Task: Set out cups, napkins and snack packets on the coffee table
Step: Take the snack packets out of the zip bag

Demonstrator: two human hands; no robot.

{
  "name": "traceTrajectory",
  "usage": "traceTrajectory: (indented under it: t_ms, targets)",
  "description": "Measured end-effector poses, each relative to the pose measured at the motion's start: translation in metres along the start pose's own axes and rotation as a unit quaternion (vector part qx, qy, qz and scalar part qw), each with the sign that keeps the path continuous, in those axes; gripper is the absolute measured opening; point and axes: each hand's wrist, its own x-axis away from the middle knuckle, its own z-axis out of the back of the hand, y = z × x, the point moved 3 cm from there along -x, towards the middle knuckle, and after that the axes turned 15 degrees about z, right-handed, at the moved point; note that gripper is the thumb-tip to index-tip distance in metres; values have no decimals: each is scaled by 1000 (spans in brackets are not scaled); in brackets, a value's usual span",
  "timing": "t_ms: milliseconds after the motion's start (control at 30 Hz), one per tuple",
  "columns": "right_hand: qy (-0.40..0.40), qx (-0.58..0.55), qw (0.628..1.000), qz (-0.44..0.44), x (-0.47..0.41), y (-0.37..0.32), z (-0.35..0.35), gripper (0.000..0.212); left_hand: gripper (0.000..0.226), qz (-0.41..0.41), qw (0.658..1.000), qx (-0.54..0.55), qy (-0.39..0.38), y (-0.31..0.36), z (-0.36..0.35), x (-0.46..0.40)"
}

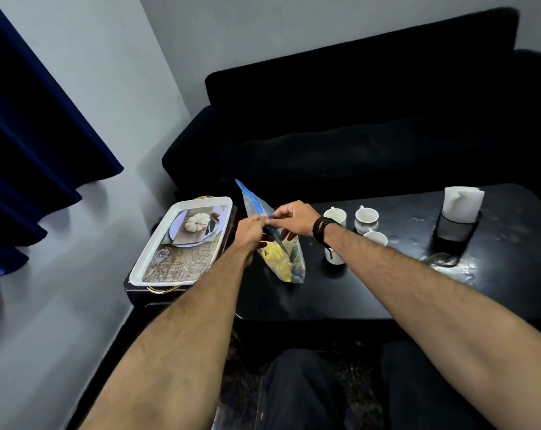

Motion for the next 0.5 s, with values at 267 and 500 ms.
traceTrajectory:
  t_ms: [267,500]
  targets:
    - [22,55,998,-28,-4,-4,4,6,27,-7,999,1,-32,-7,3,6]
    - [51,77,994,-55,-4,-2,-5,14,29,-4,998,-67,18,-4,0,4]
